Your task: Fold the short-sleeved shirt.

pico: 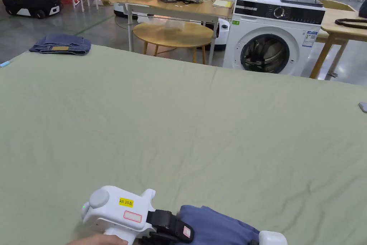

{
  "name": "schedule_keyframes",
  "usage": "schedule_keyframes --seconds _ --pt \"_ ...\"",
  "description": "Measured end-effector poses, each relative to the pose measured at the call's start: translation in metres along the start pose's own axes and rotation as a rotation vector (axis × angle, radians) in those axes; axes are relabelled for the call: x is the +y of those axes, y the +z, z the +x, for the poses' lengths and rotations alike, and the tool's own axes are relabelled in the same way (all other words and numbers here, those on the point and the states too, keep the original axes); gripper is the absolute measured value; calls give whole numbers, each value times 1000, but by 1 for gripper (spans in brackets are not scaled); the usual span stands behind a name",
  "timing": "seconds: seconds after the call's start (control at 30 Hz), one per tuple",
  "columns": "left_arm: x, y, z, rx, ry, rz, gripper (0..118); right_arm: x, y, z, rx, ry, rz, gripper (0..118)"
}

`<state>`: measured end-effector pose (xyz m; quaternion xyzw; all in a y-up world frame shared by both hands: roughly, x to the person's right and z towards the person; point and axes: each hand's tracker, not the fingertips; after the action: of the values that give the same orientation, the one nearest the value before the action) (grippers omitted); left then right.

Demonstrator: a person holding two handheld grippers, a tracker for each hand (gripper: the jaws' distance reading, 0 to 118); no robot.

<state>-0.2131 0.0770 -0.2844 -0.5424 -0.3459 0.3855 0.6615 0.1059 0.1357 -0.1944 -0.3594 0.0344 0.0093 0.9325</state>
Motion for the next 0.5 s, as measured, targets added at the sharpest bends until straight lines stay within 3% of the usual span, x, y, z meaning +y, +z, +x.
schedule_keyframes --seconds 0.07,0.17,0.27,0.5 --pt "2 -4 -10 -42 22 3 43 0 0 0 -3 -2 -1 0" --pt "0 -6 -8 -72 39 23 29 0 0 0 -6 -10 -1 0" --pt "-5 -1 -7 -88 22 28 22 2 1 0 -1 -17 -2 0" --pt "2 32 20 -70 -67 25 20 13 12 -7 35 -5 18 0"
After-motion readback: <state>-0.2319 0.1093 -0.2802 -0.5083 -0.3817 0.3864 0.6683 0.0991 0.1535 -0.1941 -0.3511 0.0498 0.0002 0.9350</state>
